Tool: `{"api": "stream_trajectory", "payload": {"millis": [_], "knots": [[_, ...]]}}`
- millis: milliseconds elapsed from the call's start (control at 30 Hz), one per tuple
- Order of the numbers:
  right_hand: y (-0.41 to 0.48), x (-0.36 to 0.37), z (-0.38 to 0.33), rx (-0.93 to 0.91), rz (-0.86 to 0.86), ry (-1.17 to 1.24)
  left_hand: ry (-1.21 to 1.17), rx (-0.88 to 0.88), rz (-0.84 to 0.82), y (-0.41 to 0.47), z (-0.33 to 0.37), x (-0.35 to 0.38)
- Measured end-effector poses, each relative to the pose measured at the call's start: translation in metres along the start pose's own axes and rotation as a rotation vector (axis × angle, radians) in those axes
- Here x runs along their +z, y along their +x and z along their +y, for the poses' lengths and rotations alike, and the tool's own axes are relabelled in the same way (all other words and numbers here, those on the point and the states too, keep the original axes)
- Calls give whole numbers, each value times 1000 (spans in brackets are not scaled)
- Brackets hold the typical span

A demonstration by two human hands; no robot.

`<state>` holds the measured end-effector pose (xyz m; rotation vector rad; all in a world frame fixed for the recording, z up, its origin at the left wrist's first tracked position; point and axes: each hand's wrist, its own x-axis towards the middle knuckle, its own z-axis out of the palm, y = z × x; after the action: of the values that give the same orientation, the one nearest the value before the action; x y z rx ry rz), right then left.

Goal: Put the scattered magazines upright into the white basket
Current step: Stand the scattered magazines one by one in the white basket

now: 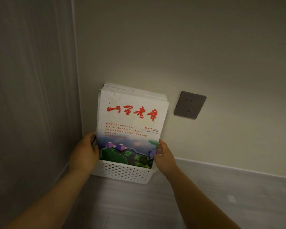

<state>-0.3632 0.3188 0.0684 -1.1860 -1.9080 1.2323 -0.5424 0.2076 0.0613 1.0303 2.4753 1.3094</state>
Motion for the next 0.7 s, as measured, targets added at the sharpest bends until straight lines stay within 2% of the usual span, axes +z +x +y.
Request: {"api": "stream_trajectory", "payload": {"millis": [233, 367, 533, 700], "knots": [[-33, -40, 29, 12, 113, -157, -19, 250, -108, -89, 38, 26], [-69, -96, 62, -1, 142, -236, -47, 252, -152, -147, 69, 67], [-143, -217, 141, 70, 190, -379, -73, 232, -245, -223, 121, 138], [-203, -372, 225, 359, 393, -409, -53, 303, -346, -292, 183, 230]]}}
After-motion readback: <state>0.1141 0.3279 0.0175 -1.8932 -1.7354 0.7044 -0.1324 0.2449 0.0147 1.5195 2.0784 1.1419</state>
